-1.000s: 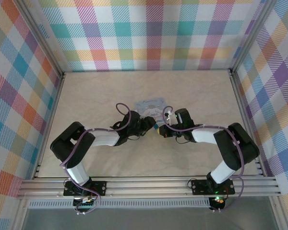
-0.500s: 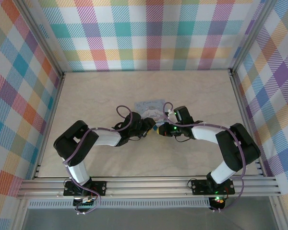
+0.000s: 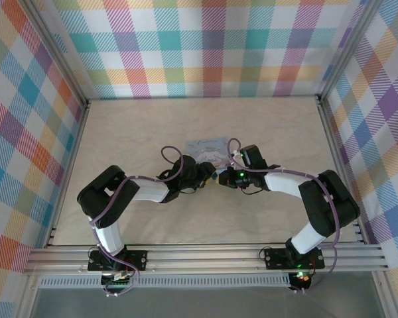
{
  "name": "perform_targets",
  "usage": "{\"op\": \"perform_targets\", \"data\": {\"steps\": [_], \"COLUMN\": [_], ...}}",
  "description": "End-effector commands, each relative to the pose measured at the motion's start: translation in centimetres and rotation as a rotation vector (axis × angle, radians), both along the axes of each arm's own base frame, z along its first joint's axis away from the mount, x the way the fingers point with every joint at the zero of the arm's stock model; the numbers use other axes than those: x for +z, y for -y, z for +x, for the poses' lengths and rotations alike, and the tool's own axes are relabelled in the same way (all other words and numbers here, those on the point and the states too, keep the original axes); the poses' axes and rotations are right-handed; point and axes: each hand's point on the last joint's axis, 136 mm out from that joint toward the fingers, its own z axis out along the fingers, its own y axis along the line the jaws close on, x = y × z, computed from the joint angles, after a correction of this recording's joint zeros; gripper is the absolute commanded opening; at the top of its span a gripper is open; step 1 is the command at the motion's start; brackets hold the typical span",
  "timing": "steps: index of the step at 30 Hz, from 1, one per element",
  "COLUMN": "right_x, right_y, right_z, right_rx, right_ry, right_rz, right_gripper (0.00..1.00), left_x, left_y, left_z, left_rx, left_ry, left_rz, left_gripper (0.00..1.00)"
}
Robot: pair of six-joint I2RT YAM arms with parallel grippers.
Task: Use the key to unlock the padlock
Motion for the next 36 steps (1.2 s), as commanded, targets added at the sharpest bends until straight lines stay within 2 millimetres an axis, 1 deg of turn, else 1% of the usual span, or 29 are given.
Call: {"op": "perform_targets", "data": {"steps": [1,4,12,17,21,25,30,36], "right_x": [1.0,1.2,1.2,1.2,1.3,1.4,1.6,1.8], "right_y": [-0.8,-1.1,-1.0,-1.0,-1.2,-1.3,-1.5,-1.6], "right_z": [0.1,0.3,0.8,0.9,0.9,1.0,1.0,1.0], "right_rx": [-0.006,-0.017,-0.05,-0.051,-0.05,-0.055,-0.068,-0.077], "right_ry": [-0.042,-0.058,-0.078,-0.084,-0.086,-0.091,-0.098,-0.11], "right_rz": [0.054,0.075,0.095,0.106,0.115,0.129,0.155,0.173], "right_gripper": [0.02,0.02,0.02,0.02,0.02,0.02,0.02,0.03], "left_x": [-0.9,-1.1,-1.7,-2.1,-2.3,-2.2,-2.0,-1.9], "left_y": [0.6,0.6,0.1,0.1,-0.1,0.0,0.2,0.3], "left_z": [-0.7,-0.8,-1.3,-1.6,-1.7,-1.5,-1.5,-1.5], "left_rx": [-0.006,-0.005,0.008,0.008,0.012,0.015,0.017,0.021], "left_ry": [-0.042,-0.052,-0.094,-0.116,-0.125,-0.122,-0.124,-0.122], "left_rz": [-0.015,-0.013,-0.001,0.006,0.015,0.007,-0.002,-0.015], "left_gripper": [0.41,0.41,0.45,0.51,0.52,0.46,0.43,0.3]}}
